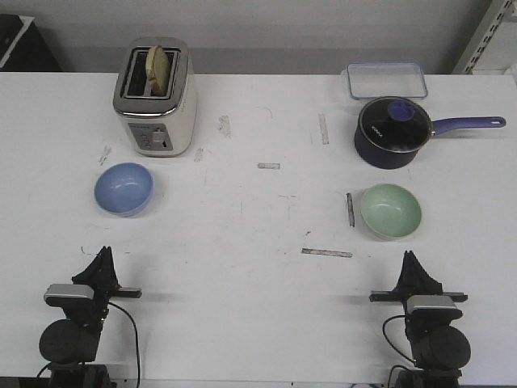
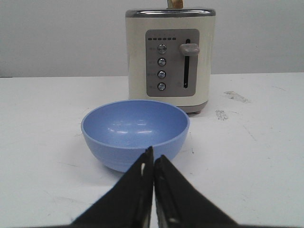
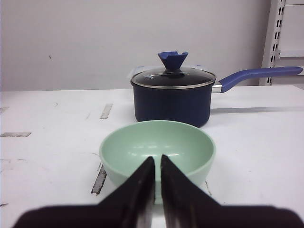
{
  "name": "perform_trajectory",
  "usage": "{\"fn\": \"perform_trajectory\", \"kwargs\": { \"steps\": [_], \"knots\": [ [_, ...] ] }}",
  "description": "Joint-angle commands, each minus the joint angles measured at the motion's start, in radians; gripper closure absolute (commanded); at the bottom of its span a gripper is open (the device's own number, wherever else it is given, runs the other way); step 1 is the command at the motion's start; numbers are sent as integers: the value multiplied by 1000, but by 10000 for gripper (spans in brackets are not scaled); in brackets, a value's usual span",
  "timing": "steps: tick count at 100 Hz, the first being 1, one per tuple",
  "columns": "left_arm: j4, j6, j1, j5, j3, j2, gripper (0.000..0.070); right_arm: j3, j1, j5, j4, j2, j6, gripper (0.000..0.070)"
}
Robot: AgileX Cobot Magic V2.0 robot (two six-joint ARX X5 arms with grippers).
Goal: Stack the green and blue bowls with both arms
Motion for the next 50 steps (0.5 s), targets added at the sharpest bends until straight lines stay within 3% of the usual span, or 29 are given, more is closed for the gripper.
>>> {"fn": "perform_trajectory", "kwargs": {
  "steps": [1, 50],
  "knots": [
    [11, 12, -1, -2, -21, -2, 698, -2, 0, 3, 11, 0, 7, 688],
    [11, 12, -1, -2, -21, -2, 698, 27, 0, 3, -7, 1, 6, 690]
  ]
}}
